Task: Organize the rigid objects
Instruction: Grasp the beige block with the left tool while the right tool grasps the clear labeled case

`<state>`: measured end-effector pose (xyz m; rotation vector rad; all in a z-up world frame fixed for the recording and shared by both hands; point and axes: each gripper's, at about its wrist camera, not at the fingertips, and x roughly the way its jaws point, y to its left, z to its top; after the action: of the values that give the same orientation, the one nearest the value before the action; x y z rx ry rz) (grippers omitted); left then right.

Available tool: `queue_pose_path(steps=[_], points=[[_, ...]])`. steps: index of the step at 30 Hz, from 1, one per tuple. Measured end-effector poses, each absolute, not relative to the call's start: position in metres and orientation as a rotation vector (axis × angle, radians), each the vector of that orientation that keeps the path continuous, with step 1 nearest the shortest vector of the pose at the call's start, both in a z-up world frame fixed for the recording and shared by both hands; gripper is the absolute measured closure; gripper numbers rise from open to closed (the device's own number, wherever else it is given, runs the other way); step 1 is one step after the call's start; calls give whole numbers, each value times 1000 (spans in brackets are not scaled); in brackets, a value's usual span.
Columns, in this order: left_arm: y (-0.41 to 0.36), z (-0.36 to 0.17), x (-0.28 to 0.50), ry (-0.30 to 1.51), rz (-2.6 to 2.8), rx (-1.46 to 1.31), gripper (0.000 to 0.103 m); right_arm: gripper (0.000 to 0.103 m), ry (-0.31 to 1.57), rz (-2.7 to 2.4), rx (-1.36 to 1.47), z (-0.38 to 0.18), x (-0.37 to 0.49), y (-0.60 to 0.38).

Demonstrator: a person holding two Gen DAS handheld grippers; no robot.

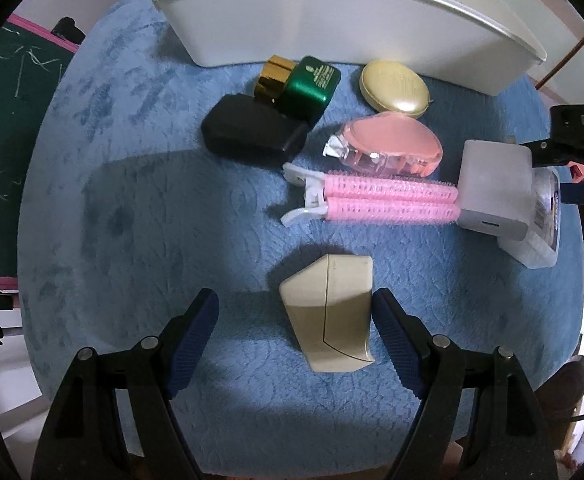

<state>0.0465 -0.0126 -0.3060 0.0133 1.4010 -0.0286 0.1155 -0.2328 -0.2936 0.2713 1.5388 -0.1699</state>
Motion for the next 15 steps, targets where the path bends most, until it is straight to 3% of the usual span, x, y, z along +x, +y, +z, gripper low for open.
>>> queue_pose_path(steps=[15], points=[[-9, -329, 41, 1433, -50, 1, 22, 27, 1593, -263, 240, -310, 115, -221]])
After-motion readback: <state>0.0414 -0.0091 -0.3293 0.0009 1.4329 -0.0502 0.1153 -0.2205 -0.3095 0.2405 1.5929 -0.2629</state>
